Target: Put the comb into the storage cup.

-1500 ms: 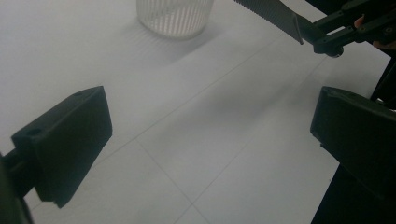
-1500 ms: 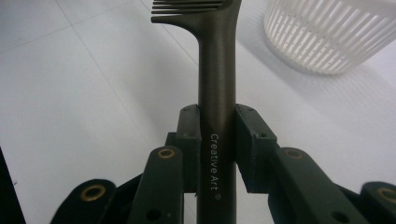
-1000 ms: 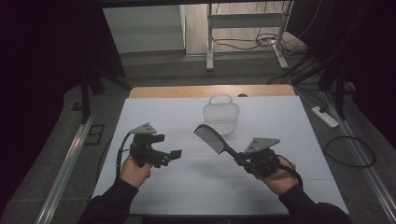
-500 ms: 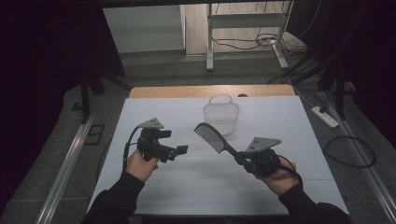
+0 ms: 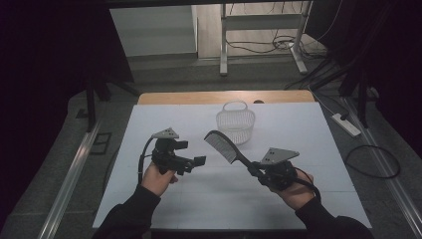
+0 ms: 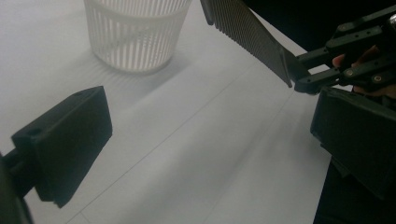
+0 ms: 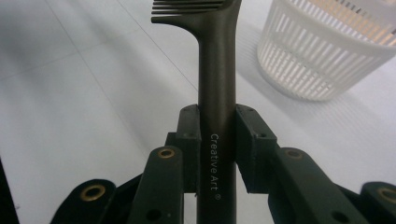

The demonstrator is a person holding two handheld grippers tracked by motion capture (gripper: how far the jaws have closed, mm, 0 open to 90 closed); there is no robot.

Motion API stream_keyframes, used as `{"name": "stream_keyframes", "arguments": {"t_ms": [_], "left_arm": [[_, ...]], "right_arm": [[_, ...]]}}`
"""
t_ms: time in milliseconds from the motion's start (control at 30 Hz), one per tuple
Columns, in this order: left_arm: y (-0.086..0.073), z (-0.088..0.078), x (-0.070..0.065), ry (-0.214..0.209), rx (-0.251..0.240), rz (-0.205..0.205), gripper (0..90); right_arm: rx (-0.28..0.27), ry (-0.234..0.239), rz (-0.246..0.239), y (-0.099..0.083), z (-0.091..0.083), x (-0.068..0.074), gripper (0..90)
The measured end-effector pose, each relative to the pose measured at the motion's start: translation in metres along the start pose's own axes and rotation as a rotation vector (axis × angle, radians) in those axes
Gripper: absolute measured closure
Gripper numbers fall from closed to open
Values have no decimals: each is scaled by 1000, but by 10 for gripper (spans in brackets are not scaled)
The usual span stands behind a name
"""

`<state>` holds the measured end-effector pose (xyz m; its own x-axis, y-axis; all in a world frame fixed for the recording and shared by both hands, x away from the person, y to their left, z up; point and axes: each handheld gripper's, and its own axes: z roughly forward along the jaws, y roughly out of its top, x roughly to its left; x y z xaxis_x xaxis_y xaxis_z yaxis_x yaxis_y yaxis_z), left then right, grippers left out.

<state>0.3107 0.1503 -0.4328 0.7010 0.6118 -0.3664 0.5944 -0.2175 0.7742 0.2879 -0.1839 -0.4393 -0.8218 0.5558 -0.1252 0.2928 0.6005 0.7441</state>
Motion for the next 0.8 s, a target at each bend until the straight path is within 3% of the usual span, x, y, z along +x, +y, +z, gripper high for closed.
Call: {"name": "stream_keyframes", "arguments": {"t_ms": [300,400,500,800], "left_arm": [[1,2,-2,-27,3,-41,0],[1,2,-3,-11,0,-56,0],[2,2,-2,-29,-11,-84,0],[2,6,-4,-91,-11,-95,0]], "right_arm": [[-17,18,-30,3,5,15,722],[-19,24,-44,5,7,21,722],[-28,30,-49,6,8,25,722],[-53,54,-60,9,11,38,722]]}}
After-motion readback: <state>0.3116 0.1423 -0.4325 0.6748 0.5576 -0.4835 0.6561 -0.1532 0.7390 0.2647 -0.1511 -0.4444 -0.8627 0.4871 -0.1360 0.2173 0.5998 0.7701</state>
